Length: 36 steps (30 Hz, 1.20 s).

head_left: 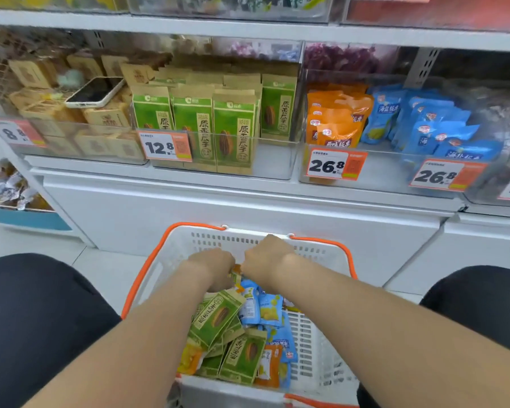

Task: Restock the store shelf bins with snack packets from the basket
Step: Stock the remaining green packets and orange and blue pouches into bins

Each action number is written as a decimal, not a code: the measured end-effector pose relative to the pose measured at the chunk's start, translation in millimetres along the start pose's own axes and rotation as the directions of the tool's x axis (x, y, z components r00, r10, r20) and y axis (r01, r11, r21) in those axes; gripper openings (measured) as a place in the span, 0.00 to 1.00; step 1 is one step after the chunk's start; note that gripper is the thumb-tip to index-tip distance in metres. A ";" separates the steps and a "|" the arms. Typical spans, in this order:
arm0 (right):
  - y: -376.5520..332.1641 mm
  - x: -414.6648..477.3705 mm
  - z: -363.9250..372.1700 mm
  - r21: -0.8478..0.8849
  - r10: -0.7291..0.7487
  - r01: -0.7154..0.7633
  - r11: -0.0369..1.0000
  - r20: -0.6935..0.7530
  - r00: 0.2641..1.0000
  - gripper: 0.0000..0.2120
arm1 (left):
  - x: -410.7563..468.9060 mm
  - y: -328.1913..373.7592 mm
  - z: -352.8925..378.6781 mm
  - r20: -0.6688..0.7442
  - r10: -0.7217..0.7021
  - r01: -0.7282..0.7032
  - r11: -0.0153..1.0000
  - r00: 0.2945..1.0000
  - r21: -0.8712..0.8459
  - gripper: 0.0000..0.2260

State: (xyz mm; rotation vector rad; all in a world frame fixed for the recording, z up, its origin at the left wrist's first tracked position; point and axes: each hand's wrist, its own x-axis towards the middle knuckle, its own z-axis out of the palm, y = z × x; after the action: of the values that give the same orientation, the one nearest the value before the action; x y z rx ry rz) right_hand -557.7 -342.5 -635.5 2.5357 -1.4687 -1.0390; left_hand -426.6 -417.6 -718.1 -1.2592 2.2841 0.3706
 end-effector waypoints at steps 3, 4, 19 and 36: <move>-6.3 4.5 15.4 -0.036 -0.011 0.012 0.999 0.046 0.999 0.06 | 10.7 8.9 34.7 0.052 0.035 -0.032 0.998 0.998 -0.054 0.19; -6.9 5.5 18.9 -0.034 -0.011 0.013 0.999 0.050 0.999 0.08 | 12.4 12.6 44.9 0.076 0.023 -0.018 0.998 0.997 -0.061 0.20; 15.1 17.8 11.4 0.239 0.055 -0.086 0.967 0.132 0.990 0.05 | 22.4 32.4 91.5 0.121 -0.054 0.072 0.986 0.991 -0.151 0.44; 75.1 3.2 1.3 0.692 0.265 -0.272 0.668 0.120 0.957 0.15 | 5.0 62.0 -9.1 -0.668 0.072 -0.466 0.771 0.741 -0.434 0.29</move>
State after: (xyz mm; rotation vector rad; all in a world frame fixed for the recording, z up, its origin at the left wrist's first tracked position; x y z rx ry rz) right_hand -614.4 -386.1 -612.4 2.5566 -2.5506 -0.4784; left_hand -483.9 -392.2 -713.4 -1.4646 3.1138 0.9535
